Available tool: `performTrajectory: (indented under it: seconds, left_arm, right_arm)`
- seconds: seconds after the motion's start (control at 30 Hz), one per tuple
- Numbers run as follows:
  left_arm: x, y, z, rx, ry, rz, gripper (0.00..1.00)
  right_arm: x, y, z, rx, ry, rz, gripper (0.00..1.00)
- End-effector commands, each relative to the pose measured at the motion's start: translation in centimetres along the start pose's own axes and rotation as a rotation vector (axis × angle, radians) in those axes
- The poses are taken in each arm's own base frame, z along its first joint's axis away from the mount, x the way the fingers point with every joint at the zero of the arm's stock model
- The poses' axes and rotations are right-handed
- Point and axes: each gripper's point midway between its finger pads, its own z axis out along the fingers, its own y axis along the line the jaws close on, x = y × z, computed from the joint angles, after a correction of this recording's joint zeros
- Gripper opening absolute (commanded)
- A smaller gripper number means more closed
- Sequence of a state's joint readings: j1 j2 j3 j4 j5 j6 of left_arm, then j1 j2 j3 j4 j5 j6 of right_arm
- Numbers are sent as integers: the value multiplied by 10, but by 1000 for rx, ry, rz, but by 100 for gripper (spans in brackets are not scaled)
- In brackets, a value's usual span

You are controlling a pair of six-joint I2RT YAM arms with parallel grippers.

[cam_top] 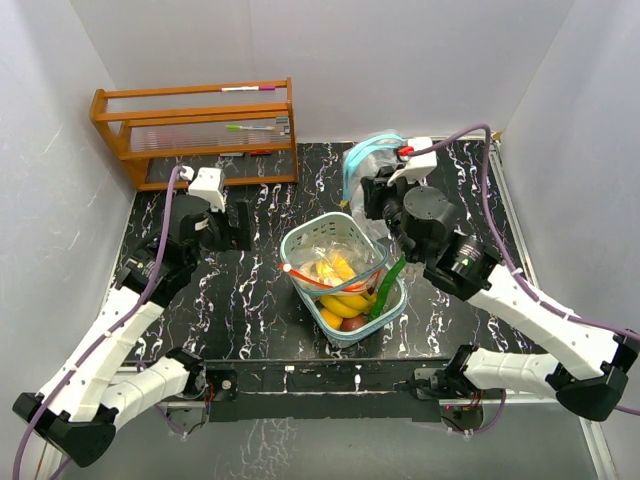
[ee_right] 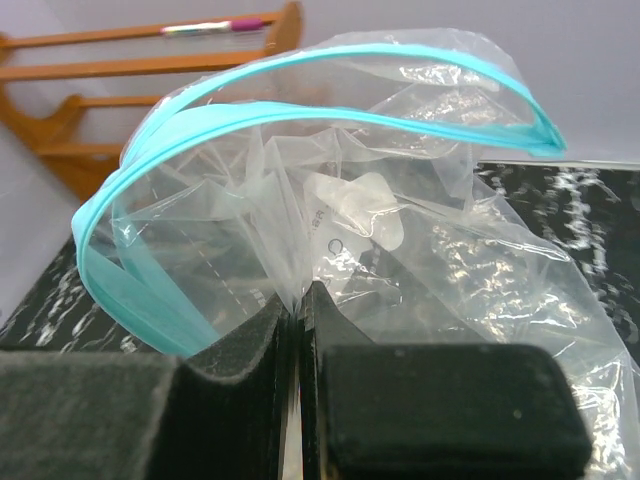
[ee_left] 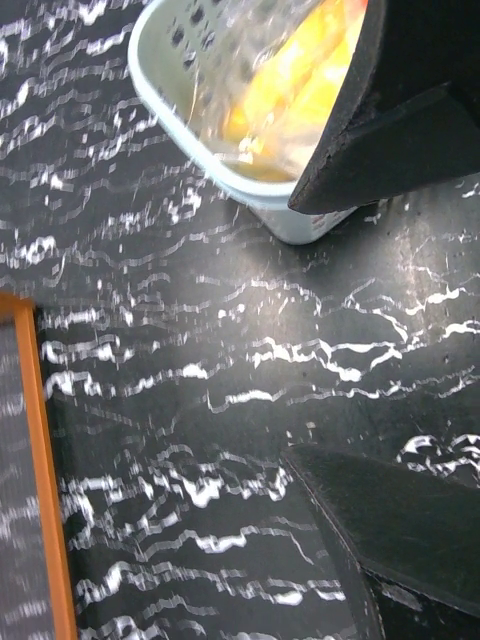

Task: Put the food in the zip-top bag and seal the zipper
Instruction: Pick up the zipper food storage bag from the bin, then place the zipper food storage bag at the center of the board.

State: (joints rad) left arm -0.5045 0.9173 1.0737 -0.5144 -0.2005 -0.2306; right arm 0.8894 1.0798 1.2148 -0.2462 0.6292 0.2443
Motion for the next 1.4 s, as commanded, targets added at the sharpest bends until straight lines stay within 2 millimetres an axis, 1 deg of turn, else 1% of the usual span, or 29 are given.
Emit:
performTrajectory:
  seconds: [0.0, 0.07, 0.13, 0.2, 0.3, 0.33, 0.4, 0.47, 0.57, 0.67, 0.73, 0.8, 0.83, 0.9, 0.97, 1.03, 1.1, 1.13, 1.23, 1.3, 1.37]
  left_arm:
    - [-23, 35, -15, -210, -62, -35, 97]
    - [-35, 51, -24, -305, -99, -41, 97]
    - [-49, 63, -34, -371, -147, -45, 97]
    - [-65, 71, -49, -414, -205, -57, 97]
    - [-90, 81, -75, -461, -309, -91, 97]
    - [-97, 86, -84, -481, -340, -101, 97]
    - [-110, 94, -104, -516, -407, -127, 98]
    - [-119, 98, -119, -519, -463, -144, 97]
    - [-126, 97, -129, -502, -502, -144, 97]
    - [-125, 97, -128, -497, -500, -132, 97]
    - [-123, 96, -126, -486, -500, -130, 97]
    - [-121, 93, -124, -471, -496, -129, 97]
    - [-120, 92, -122, -460, -494, -126, 97]
    - [-118, 90, -120, -448, -486, -123, 97]
    - [-115, 88, -118, -435, -480, -118, 97]
    - [-111, 87, -115, -427, -471, -114, 97]
    - [-109, 84, -112, -411, -468, -114, 97]
    - [-109, 82, -111, -401, -468, -115, 97]
    - [-109, 78, -107, -380, -460, -113, 97]
    - [-108, 78, -105, -376, -457, -113, 97]
    - [-107, 77, -105, -373, -458, -112, 97]
  right_arm:
    - [-28, 63, -4, -327, -75, 1, 8]
    - [-24, 95, -8, -491, -63, -1, 8]
    - [-14, 125, -11, -636, -26, 0, 8]
    - [2, 149, -8, -729, 17, 4, 8]
    - [26, 171, 3, -784, 58, 38, 8]
    - [30, 175, 6, -797, 60, 51, 8]
    - [32, 186, 8, -839, 52, 84, 8]
    - [36, 200, 7, -895, 61, 116, 8]
    - [42, 227, -2, -999, 90, 141, 8]
    - [50, 260, -18, -1132, 132, 170, 8]
    - [64, 276, -18, -1149, 181, 184, 8]
    - [87, 282, -9, -1108, 241, 182, 8]
    - [100, 281, -2, -1069, 276, 184, 8]
    - [125, 273, 15, -964, 328, 186, 8]
    - [145, 259, 32, -841, 346, 178, 8]
    - [156, 247, 45, -750, 342, 153, 8]
    - [160, 241, 55, -707, 340, 117, 9]
    - [173, 242, 62, -694, 361, 93, 9]
    - [190, 243, 75, -677, 401, 54, 13]
    - [199, 244, 81, -664, 414, 48, 14]
    - [202, 241, 89, -634, 405, 46, 14]
